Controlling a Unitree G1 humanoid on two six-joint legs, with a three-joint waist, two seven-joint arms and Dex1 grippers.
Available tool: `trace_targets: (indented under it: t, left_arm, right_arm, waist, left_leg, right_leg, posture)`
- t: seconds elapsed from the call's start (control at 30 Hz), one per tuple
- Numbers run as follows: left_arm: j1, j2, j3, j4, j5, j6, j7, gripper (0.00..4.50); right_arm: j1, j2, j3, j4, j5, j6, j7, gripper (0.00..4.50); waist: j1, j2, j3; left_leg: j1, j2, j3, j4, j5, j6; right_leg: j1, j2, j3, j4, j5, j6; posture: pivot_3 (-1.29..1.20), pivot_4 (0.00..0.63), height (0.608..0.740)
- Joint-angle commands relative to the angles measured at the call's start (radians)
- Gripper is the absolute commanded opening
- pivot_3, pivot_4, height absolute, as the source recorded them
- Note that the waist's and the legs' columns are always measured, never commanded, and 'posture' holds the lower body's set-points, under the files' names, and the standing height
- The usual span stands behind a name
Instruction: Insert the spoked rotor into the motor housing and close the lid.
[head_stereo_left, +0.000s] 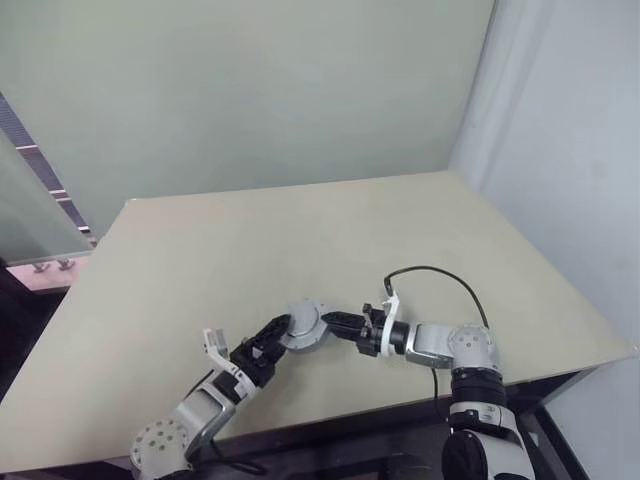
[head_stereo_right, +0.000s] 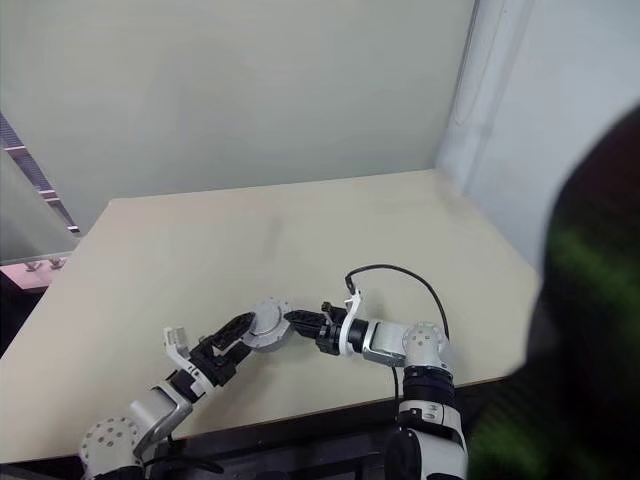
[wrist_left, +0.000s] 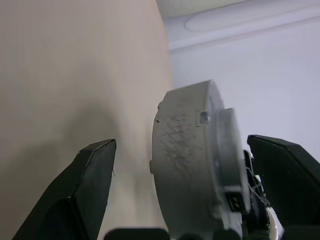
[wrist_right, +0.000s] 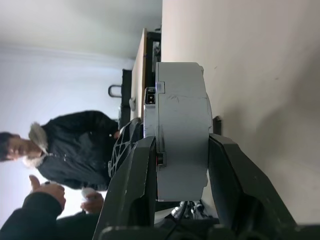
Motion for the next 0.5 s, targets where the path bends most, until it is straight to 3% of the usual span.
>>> trace_targets:
  t: [0.03,0.13,0.33,0.4,0.5]
  left_arm:
    - [-0.014,-0.016,-0.029,-0.063,-0.046,0.001,0.018,4.50]
    - [-0.007,-0.024,-0.047,-0.073,-0.058,-0.003,0.030,4.50]
    - [0.002,-0.025,-0.063,-0.079,-0.087,-0.012,0.049,2.69]
    - [0.004,-0.020,-0.067,-0.077,-0.098,-0.019,0.055,2.38]
    - [0.007,-0.015,-0.070,-0.074,-0.109,-0.031,0.061,2.30]
  right_arm:
    - [-0.013,0.097,0.012,-0.063,0.072,0.005,0.001,1.20]
    - [-0.007,0.098,0.021,-0.063,0.080,0.006,-0.007,1.20]
    - [-0.002,0.092,0.027,-0.061,0.097,0.008,-0.023,1.20]
    - [-0.002,0.088,0.026,-0.056,0.107,0.004,-0.030,1.20]
    - [-0.001,0.083,0.028,-0.050,0.119,-0.003,-0.040,1.20]
  waist:
    - [0.000,0.000,0.000]
    - [0.000,0.000,0.000]
    - [0.000,0.000,0.000]
    - [0.000,0.000,0.000]
    - [0.000,0.000,0.000]
  left_leg:
    - [0.000,0.000,0.000,0.000,0.000,0.000]
    - [-0.001,0.000,0.000,0.000,0.000,0.000]
    - [-0.001,0.000,0.000,0.000,0.000,0.000]
    - [-0.001,0.000,0.000,0.000,0.000,0.000]
    - [-0.001,0.000,0.000,0.000,0.000,0.000]
  right_leg:
    - [0.000,0.000,0.000,0.000,0.000,0.000]
    - [0.000,0.000,0.000,0.000,0.000,0.000]
    - [0.000,0.000,0.000,0.000,0.000,0.000]
    - [0.000,0.000,0.000,-0.001,0.000,0.000]
    - [0.000,0.000,0.000,-0.001,0.000,0.000]
  posture:
    - [0.00,0.000,0.740]
    - [0.00,0.000,0.740]
    - [0.00,0.000,0.740]
    - [0.00,0.000,0.740]
    - [0.00,0.000,0.740]
